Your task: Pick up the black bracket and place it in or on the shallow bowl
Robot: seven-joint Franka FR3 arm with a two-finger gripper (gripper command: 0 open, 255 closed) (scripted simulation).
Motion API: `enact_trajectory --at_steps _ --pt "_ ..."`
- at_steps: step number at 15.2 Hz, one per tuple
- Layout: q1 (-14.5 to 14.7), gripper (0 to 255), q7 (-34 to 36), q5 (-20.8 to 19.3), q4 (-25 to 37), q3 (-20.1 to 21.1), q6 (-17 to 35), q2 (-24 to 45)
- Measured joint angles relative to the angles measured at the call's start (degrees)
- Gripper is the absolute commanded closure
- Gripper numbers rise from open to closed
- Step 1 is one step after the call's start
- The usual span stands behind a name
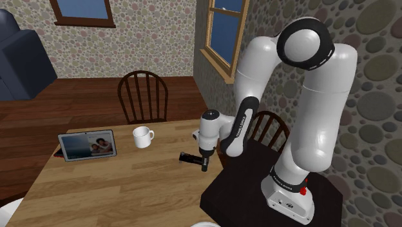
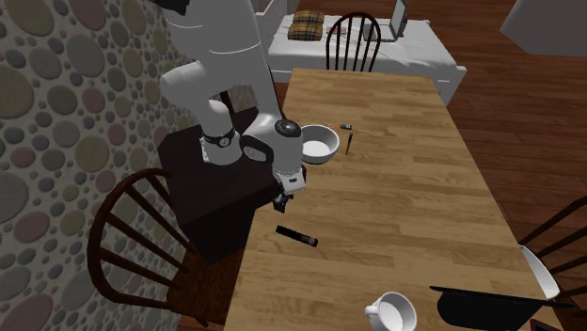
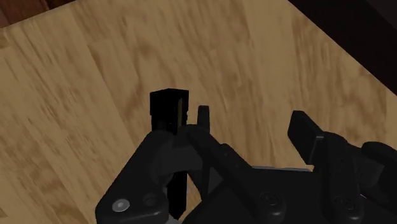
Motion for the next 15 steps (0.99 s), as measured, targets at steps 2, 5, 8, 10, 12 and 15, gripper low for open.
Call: enact_trajectory --at_steps 2,5,8,10,12,15 --pt "0.59 0 -0.26 -1.8 2.95 -1.68 -0.01 2.7" --pt "1.19 0 -1.39 -3.9 9.29 -3.77 -0.22 8.35" --pt "1.49 0 -1.99 -4.8 12.91 -4.86 0.07 11.97" --pt "2.79 0 -1.04 -5.62 13.82 -6.16 1.35 14.05" --pt "3.85 0 -0.31 -6.22 14.64 -7.33 2.64 16.04" --pt "4.89 0 0.31 -6.75 15.86 -8.63 4.22 18.65"
